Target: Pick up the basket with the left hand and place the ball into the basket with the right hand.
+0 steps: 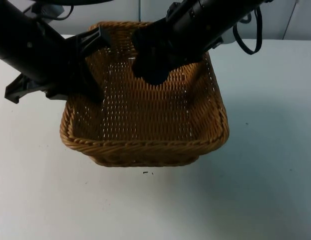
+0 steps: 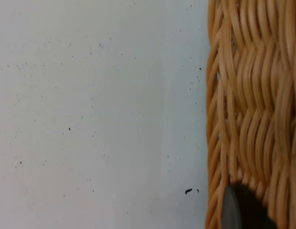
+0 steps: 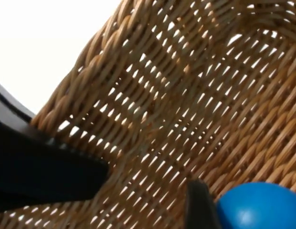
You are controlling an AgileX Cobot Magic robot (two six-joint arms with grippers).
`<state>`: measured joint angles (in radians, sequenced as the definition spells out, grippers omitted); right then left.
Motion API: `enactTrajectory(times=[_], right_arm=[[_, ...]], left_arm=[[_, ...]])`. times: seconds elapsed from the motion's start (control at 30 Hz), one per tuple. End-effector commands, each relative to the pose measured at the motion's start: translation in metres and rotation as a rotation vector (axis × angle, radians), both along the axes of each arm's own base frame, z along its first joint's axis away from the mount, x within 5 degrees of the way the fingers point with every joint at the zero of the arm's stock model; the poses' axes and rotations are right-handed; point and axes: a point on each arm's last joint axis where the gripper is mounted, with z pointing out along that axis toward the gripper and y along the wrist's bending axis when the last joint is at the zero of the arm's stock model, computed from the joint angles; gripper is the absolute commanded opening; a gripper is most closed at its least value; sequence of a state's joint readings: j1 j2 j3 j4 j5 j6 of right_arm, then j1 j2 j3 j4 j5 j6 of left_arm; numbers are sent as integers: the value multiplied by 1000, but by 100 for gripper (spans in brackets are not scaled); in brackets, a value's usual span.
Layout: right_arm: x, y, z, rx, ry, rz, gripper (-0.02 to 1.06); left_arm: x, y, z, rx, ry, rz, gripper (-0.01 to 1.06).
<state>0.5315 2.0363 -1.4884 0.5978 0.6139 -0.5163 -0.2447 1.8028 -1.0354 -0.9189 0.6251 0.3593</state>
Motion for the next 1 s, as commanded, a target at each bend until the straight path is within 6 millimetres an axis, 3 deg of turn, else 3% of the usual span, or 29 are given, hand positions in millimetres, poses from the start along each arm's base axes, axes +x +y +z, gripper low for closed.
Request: enactTrajectory(times=[0.0, 0.03, 0.13, 0.17, 0.3, 0.87, 0.97], right_arm=[[2, 3, 2, 5, -28, -1, 8], [2, 3, 2, 5, -28, -1, 8], [3, 3, 2, 9, -36, -7, 25], [3, 3, 2, 9, -36, -7, 25], [3, 3, 2, 9, -39, -9, 46], [3, 3, 2, 7, -43, -4, 50], [3, 3, 2, 7, -44, -2, 55]], left_arm=[[-1, -2, 6, -27, -5, 11, 1], [-1, -2, 6, -27, -5, 11, 1], [-1, -2, 6, -27, -5, 11, 1], [-1, -2, 6, -27, -5, 11, 1], [-1, -2, 6, -27, -5, 11, 1], [-1, -2, 6, -25, -9, 15, 1], [-1, -2, 6, -25, -9, 15, 1]])
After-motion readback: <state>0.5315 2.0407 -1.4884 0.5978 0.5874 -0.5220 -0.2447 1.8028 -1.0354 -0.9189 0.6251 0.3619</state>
